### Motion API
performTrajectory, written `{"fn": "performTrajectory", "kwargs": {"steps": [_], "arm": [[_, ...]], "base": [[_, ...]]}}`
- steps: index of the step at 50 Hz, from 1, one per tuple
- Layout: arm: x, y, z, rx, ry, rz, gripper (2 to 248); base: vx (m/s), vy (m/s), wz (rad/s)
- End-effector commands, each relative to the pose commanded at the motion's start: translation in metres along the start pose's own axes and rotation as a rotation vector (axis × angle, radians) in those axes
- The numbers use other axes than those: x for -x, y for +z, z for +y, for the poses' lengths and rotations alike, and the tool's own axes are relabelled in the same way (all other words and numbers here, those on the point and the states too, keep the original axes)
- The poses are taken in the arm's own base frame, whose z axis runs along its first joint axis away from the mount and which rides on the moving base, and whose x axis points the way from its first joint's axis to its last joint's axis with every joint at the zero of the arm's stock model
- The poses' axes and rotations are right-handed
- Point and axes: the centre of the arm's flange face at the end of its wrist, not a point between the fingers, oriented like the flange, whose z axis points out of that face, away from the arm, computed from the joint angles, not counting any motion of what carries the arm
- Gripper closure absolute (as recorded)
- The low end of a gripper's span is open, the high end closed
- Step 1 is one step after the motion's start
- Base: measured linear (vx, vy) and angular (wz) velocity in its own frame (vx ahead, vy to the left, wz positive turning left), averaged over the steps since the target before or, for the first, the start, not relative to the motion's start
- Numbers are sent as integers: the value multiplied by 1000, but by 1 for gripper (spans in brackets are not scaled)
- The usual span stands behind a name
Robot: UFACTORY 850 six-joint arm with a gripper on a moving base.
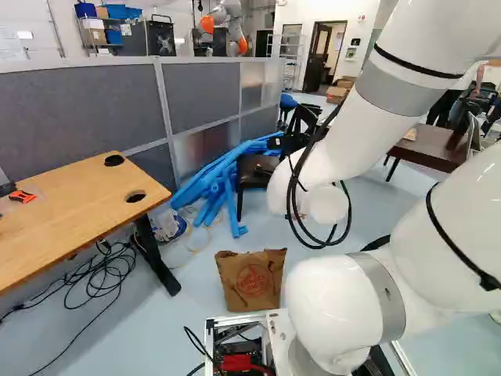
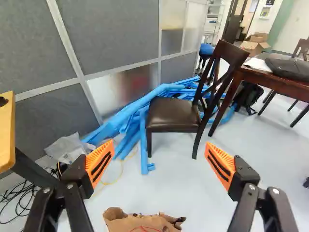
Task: Pick up the bag on the ground and place it on the table
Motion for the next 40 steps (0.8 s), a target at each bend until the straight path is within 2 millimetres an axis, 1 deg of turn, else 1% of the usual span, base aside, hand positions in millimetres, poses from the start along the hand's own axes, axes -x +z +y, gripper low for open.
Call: {"fn": "performTrajectory", "kwargs": {"steps": [16, 40], "arm": [[-7, 17, 0, -1, 0, -15, 3], [-19, 61, -15, -49, -26, -99, 3]], "base": [[-3, -1, 1], [0, 0, 0]]}}
